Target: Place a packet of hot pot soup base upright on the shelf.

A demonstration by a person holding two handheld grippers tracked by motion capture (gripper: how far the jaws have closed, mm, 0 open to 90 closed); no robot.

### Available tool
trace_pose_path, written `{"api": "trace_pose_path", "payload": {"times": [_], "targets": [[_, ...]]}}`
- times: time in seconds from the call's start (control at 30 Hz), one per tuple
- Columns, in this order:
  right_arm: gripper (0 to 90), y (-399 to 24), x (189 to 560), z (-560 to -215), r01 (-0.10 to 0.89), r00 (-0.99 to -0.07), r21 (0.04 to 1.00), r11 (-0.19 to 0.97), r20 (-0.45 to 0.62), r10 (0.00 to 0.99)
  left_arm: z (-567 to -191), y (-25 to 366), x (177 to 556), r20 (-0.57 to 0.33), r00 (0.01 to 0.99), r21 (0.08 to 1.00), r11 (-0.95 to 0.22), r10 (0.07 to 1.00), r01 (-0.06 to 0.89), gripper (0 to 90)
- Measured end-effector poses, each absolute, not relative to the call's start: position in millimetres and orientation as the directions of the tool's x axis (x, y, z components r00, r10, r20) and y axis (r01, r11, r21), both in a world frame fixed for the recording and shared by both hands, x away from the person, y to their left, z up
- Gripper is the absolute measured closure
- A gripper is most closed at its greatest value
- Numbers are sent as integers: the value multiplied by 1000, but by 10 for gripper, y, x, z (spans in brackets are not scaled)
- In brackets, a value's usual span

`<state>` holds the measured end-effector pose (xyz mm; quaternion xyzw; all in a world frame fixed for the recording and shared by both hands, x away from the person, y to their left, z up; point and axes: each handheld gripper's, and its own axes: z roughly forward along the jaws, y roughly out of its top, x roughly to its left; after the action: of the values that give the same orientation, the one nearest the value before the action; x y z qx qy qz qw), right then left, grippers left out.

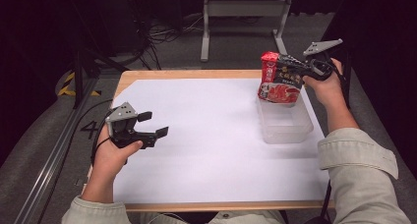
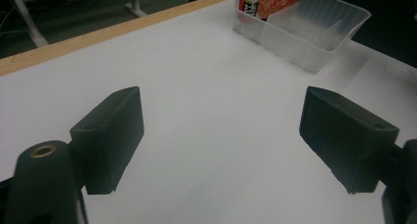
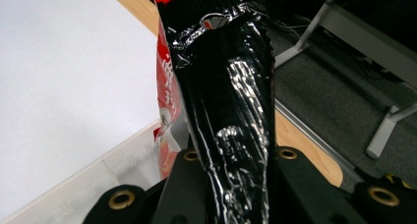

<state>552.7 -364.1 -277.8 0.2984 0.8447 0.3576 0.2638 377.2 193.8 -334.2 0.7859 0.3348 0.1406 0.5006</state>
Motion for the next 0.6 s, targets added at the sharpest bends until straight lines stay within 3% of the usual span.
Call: {"api": "trace_pose_path", "payload": {"times": [0.6], "targets": [[805,-3711,5493,-3028,339,-669,783,521,-189,719,-3361,1934,3777,-124,733,879,-269,669,395,172]]}}
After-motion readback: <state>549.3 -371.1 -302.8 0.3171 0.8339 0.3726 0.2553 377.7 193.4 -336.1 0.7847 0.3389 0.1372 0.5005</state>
